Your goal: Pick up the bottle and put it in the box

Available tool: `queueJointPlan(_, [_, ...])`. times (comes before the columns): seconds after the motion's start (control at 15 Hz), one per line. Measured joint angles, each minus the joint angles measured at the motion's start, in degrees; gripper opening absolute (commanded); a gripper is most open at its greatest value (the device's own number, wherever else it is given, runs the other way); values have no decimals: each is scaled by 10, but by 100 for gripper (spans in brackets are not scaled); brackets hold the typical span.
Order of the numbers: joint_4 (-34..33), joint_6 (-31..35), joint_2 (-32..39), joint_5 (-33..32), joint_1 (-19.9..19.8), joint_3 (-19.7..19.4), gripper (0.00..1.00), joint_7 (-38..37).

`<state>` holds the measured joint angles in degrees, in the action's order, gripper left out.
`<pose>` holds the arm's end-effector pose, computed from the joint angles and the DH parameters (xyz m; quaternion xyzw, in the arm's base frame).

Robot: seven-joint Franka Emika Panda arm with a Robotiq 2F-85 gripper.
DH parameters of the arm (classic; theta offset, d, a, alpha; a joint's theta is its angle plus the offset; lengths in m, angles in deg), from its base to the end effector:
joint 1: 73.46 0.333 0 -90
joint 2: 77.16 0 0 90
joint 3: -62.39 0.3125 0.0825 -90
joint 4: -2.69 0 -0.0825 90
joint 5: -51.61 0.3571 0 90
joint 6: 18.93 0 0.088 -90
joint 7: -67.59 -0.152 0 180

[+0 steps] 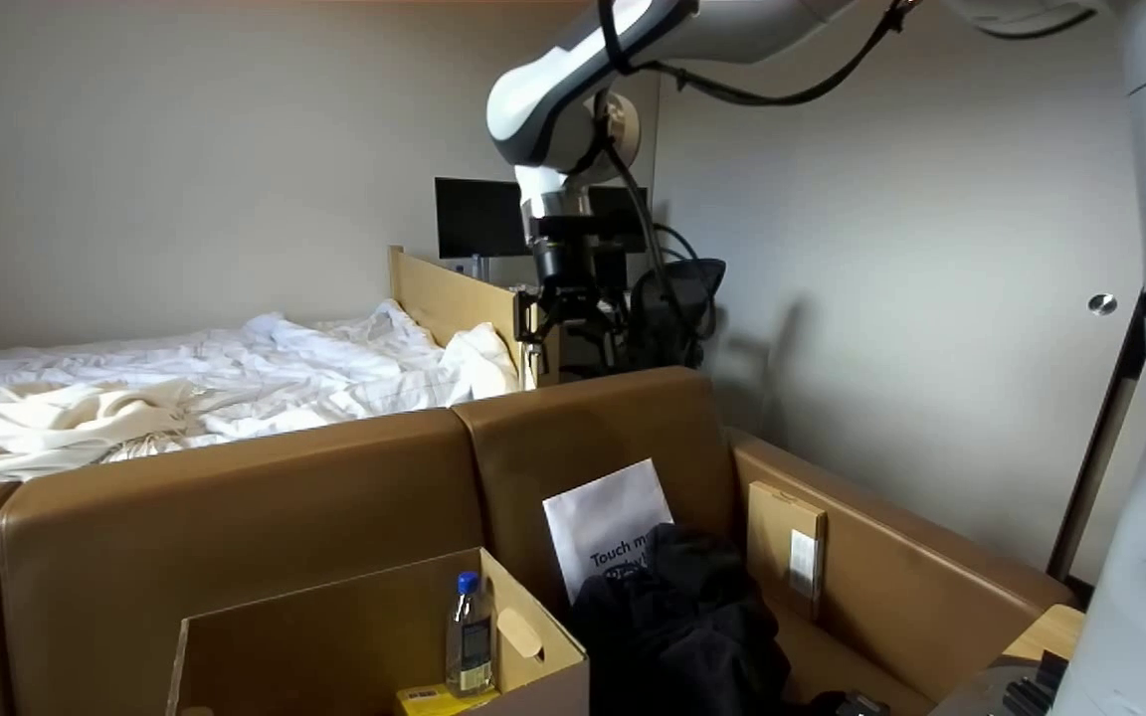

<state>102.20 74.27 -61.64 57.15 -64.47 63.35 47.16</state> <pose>0.5364 0.1080 0.3626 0.9755 -0.1012 -0.1954 0.0021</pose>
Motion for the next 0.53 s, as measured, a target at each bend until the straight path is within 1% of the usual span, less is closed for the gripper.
queueJointPlan(0.13, [46, -5, -55, -32, -7, -7, 100, 6])
queueJointPlan(0.27, [77, -4, -88, -39, -9, -11, 100, 6])
queueJointPlan(0.53, [88, -3, -92, -39, -9, -9, 100, 6])
